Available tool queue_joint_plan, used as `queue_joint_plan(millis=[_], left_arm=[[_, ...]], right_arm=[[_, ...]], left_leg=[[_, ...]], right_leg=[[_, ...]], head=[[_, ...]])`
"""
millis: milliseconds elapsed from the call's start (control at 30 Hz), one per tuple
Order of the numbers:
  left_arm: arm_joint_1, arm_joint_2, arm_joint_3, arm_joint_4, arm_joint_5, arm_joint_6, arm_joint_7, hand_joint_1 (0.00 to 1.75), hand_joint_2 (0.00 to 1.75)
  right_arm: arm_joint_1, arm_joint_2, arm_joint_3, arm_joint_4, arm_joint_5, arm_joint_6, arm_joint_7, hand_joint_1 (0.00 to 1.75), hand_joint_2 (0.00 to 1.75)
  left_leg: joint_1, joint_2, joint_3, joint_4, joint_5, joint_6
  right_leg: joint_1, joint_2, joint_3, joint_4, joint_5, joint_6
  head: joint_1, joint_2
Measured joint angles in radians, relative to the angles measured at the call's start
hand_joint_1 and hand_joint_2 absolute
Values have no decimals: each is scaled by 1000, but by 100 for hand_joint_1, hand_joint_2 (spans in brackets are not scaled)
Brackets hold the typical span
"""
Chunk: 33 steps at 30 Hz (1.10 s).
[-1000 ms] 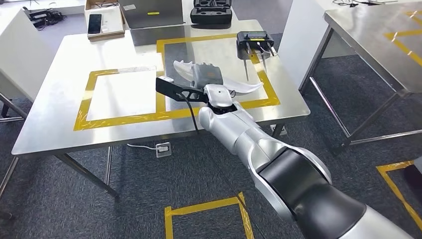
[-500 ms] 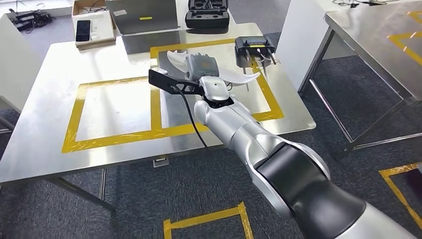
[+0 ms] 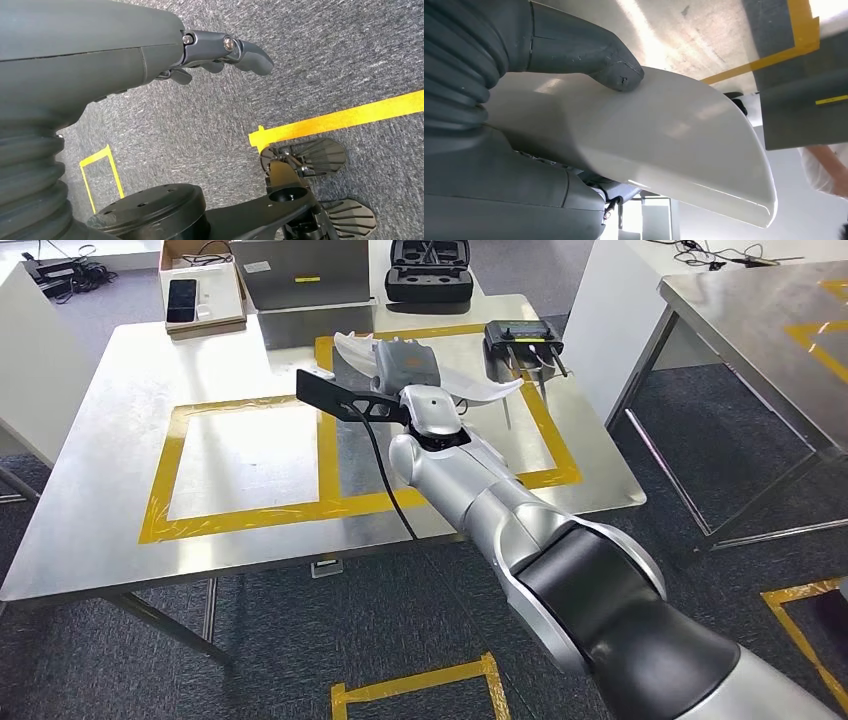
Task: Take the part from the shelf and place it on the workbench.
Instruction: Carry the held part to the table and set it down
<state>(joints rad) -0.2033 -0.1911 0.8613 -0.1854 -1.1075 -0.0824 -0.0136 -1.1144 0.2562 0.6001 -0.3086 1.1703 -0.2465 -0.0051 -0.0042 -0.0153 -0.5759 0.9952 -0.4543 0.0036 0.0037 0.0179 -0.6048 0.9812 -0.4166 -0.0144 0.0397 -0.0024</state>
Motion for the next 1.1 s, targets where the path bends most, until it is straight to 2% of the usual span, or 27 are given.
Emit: queue_joint_plan(millis=[300,433,500,567,600,667,700,733,767,800,867,900,933,1000,1067,1100], left_arm=[[-4,0,0,0,1,0,0,0,175],[-7,1,0,0,1,0,-2,0,175],[-7,2,0,0,1,0,-4,0,175],[-7,2,0,0,1,0,-7,0,175],[-7,2,0,0,1,0,-9,0,175],[-7,2,0,0,3,0,-12,0,175],[-6,2,0,0,3,0,-13,0,175],[-4,2,0,0,4,0,-13,0,175],[-2,2,0,0,4,0,-13,0,175],[0,2,0,0,5,0,-14,0,175],[4,2,0,0,6,0,-15,0,175],[4,3,0,0,7,0,-15,0,175],[4,3,0,0,7,0,-14,0,175],[2,3,0,0,7,0,-12,0,175],[1,3,0,0,7,0,-10,0,175],[1,4,0,0,7,0,-10,0,175]], right_arm=[[0,0,0,0,16,7,-2,157,175],[0,2,0,0,25,11,-4,157,175],[1,4,0,0,29,13,-6,157,175],[-1,7,0,0,32,14,-9,157,175],[-2,8,0,-1,33,14,-10,157,175],[-2,10,0,-1,37,15,-13,157,175],[1,10,0,-1,39,16,-14,157,175],[5,12,0,-1,41,17,-14,157,175],[8,12,0,-1,43,17,-14,157,175],[10,12,0,-1,44,17,-14,157,175],[12,12,-1,0,46,17,-15,157,175],[12,13,-1,0,46,18,-17,157,175],[13,14,-2,0,47,19,-17,157,175],[13,18,-5,0,48,21,-17,157,175],[10,22,-11,-1,49,20,-17,157,175],[9,25,-14,-2,49,20,-17,157,175]], left_leg=[[0,1,0,3,2,4],[-5,1,-2,5,-2,12],[-3,1,3,-2,-8,23],[0,2,20,-9,-18,38],[1,2,31,-10,-23,43],[2,3,43,-9,-31,44],[3,3,49,-9,-36,42],[4,2,58,-9,-43,37],[7,1,68,-8,-51,31],[10,0,81,-8,-60,25],[14,1,105,-4,-84,10],[14,2,113,-2,-94,1],[15,3,118,-1,-102,-8],[16,4,120,10,-98,-27],[19,6,83,81,-70,-42],[20,7,46,139,-62,-47]], right_leg=[[-2,-1,0,0,3,7],[-5,-1,1,2,4,18],[-6,-1,-2,19,9,24],[-7,-3,-20,64,-1,31],[-9,-5,-43,107,-20,35],[-12,-6,-116,231,-67,42],[-14,-7,-155,288,-84,45],[-16,-8,-182,315,-84,47],[-19,-9,-191,305,-70,48],[-21,-11,-180,256,-41,49],[-25,-19,-135,108,44,51],[-24,-20,-117,55,72,46],[-22,-20,-107,27,88,39],[-16,-16,-99,24,79,17],[-18,-15,-83,17,67,0],[-20,-14,-73,13,61,-7]], head=[[0,0],[0,0],[0,0],[1,0],[2,0],[2,0],[2,0],[2,0],[3,0],[3,0],[3,0],[3,0],[3,0],[3,0],[2,0],[1,0]])
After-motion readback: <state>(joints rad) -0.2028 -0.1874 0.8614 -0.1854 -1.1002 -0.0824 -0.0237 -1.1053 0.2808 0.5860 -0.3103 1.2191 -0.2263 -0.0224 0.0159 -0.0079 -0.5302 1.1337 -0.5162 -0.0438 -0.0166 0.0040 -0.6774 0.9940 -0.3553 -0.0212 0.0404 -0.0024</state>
